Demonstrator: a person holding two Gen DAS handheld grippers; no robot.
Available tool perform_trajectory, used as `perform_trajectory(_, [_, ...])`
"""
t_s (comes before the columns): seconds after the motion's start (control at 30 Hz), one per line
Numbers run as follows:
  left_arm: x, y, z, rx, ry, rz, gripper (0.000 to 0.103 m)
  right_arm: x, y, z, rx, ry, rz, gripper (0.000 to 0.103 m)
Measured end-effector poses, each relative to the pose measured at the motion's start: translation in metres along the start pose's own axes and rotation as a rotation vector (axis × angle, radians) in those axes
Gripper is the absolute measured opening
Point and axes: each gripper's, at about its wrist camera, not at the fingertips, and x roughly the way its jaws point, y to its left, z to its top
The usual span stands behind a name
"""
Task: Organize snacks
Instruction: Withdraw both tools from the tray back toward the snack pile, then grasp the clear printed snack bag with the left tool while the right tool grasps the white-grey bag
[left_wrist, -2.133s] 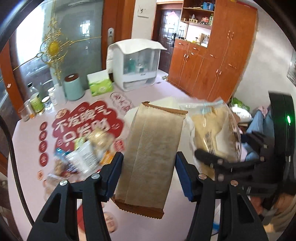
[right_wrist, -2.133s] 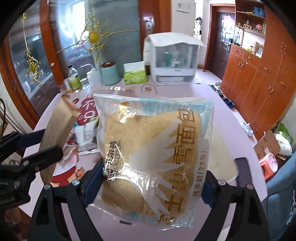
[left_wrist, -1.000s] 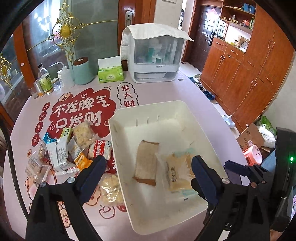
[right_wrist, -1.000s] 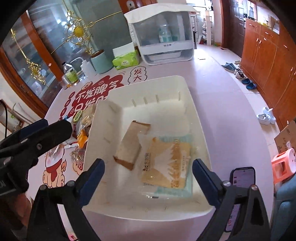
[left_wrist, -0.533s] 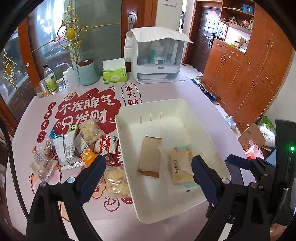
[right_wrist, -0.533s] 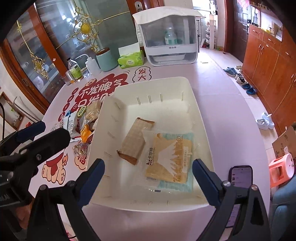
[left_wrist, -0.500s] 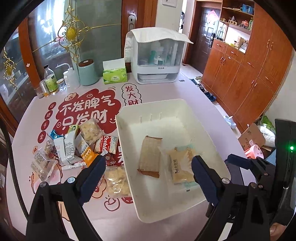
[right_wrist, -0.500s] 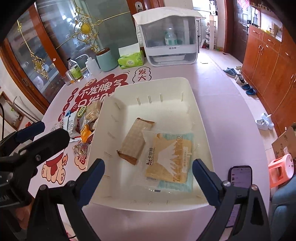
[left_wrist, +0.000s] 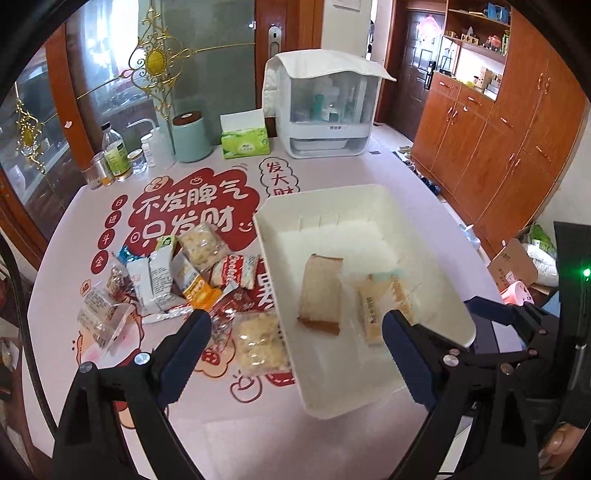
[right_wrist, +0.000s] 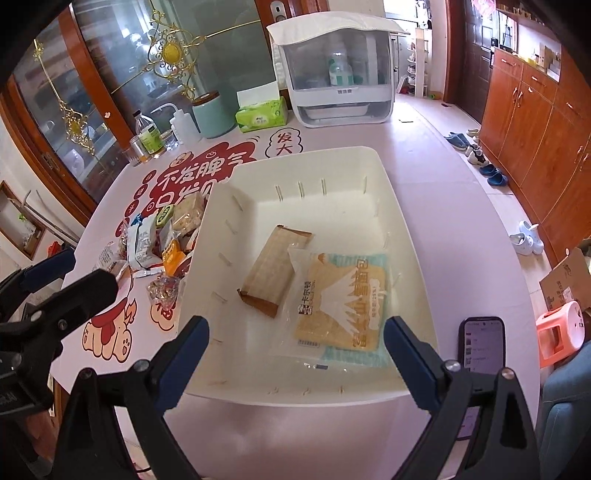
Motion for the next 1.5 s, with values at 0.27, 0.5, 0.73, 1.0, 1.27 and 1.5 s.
perform_trajectory(0.27, [-0.008,0.031,-0.015,-0.002,0.018,0.019,0.093,0.003,0.018,-0.007,0.009,0.017,-0.011,0.096])
perform_trajectory(0.5, [-0.03,0.083,-0.016,-0.02,-0.005,0.046,0.093,0.0,0.057,-0.004,0.014,0.003,-0.004,0.096])
perform_trajectory(0.73, [-0.057,0.159,-0.005,-0.064,-0.056,0.102,0.093,-0.002,0.111,0.008,-0.008,-0.014,-0.003,0.096])
perform_trajectory(1.0, [-0.075,0.256,0.013,-0.176,-0.114,0.163,0.093,-0.017,0.172,0.036,-0.115,-0.092,-0.057,0.096])
perform_trajectory(1.27, [-0.063,0.33,0.025,-0.285,-0.139,0.198,0.095,0.003,0.226,0.073,-0.134,-0.126,0.004,0.096])
perform_trajectory(1.5, [0.0,0.38,0.02,-0.467,-0.041,0.211,0.095,0.049,0.282,0.088,-0.255,-0.074,0.012,0.095])
